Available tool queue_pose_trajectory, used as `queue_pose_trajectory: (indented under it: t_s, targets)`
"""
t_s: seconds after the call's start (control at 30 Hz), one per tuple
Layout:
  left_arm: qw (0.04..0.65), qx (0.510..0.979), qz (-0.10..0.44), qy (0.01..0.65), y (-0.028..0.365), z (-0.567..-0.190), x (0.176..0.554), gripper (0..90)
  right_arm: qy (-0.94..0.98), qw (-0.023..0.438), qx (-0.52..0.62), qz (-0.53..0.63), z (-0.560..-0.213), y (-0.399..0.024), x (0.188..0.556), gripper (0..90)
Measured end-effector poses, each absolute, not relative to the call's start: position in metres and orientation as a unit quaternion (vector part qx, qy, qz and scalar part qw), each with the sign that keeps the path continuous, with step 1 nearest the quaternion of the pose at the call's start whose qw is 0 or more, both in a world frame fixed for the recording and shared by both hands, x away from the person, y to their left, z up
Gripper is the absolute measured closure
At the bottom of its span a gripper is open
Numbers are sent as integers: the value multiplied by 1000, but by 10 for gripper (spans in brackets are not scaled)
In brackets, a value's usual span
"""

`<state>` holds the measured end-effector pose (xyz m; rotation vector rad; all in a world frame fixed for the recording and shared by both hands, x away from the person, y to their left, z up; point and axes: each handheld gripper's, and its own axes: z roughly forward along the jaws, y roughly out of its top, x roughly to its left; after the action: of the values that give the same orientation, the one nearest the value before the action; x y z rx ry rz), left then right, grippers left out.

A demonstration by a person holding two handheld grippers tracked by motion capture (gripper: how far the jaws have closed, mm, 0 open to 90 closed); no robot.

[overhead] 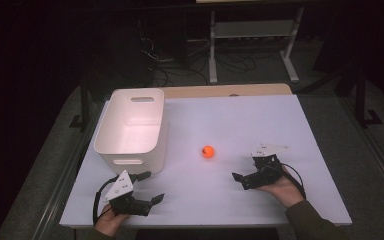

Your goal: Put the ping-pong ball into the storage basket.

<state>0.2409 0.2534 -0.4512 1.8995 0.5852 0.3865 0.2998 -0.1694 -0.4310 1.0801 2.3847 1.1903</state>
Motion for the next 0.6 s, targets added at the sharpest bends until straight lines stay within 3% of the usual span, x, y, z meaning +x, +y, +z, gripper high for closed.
queue_pose_trajectory:
  t_s: [0.6]
  targets:
    - [530, 796, 162, 245, 253, -451, 241, 141, 823, 132, 365, 414, -432, -162, 307, 0]
